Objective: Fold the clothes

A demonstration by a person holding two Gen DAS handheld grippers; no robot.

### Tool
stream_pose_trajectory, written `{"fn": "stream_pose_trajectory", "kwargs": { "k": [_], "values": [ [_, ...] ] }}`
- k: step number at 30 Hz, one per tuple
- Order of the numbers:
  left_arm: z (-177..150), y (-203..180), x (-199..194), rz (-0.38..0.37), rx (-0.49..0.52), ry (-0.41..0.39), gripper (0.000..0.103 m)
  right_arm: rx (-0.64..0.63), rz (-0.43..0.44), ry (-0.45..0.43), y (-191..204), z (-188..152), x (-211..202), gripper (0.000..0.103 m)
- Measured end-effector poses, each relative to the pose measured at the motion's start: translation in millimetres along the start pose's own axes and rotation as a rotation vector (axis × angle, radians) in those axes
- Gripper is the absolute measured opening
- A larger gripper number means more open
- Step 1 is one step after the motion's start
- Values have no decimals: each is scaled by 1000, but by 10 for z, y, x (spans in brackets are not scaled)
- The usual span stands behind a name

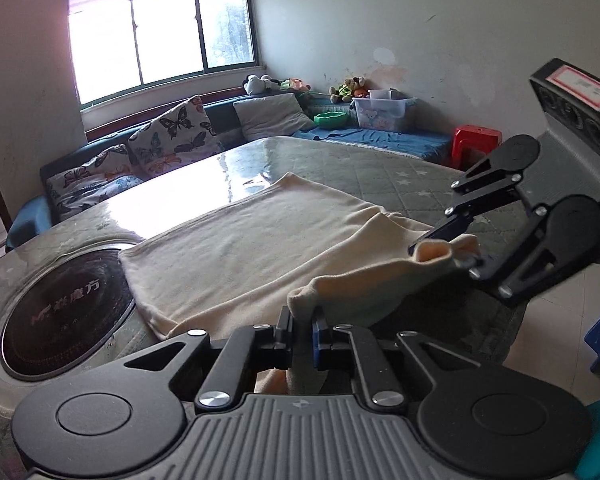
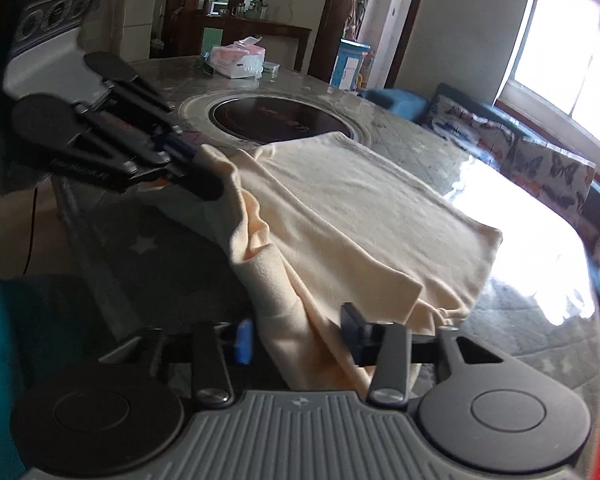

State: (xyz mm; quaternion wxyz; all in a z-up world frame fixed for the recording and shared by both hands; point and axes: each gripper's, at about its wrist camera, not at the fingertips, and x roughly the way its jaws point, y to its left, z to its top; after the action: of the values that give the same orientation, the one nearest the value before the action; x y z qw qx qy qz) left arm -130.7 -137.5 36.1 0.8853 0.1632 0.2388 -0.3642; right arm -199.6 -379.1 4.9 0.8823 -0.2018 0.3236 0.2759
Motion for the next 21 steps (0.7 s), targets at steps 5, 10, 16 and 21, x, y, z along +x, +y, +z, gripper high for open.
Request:
{"fn": "stream_pose_trajectory", "kwargs": {
  "k": [5,10,16,21],
  "values": [
    [-136,-68,-76,18,30,8,32,103,18,6,-156,88,27,15],
    [-290,-126,-93,47,73,38,38,149,17,-9,-207,172,11,13],
    [-318,-91,-108,70,97,30,17,162,1,-26,-188,206,-3,11],
    [-275,-49,-231,74,90,-5,10,170,-4,-61,-138,218,-127,10]
  ]
}}
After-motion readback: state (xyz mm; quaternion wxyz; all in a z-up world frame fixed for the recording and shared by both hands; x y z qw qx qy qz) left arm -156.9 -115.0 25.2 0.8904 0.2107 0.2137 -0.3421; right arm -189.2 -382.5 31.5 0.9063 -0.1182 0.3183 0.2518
